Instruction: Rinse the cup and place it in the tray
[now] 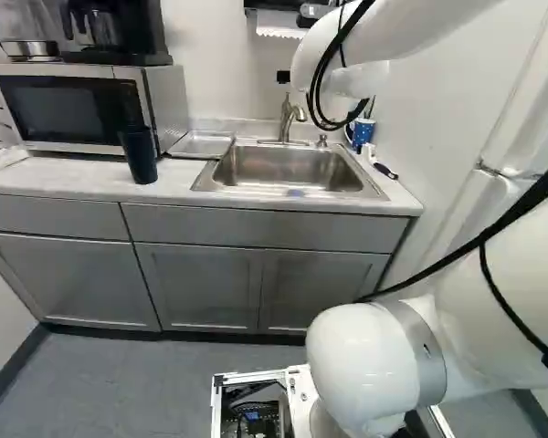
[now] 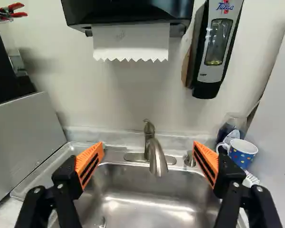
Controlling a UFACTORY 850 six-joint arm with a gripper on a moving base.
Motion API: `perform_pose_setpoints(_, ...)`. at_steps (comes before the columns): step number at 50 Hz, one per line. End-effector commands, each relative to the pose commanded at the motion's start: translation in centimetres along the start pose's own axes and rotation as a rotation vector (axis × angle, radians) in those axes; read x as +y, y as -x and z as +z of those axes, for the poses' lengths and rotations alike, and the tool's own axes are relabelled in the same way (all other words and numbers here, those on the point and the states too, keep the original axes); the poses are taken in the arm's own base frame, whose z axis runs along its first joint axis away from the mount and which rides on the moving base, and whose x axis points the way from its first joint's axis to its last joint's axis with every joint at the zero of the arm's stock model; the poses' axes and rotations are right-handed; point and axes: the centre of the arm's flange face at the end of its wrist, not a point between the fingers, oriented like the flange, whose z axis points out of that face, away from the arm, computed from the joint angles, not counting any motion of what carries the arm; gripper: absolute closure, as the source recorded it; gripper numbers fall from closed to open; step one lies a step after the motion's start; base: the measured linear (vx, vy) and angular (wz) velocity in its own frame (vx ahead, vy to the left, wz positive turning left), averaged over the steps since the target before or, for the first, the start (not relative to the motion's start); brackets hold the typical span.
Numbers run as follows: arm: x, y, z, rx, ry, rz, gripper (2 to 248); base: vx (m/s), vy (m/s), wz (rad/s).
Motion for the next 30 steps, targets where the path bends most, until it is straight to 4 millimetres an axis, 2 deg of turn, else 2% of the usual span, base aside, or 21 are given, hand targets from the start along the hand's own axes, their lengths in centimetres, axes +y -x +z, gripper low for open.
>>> perform_pose_setpoints(22, 0.00, 0.00, 0.00, 0.000, 0.000, 0.000, 3, 0.080, -0.005, 0.211)
perform_pose_setpoints(30, 0.00, 0.00, 0.00, 0.000, 0.000, 0.000, 3, 0.090, -0.032, 0.046)
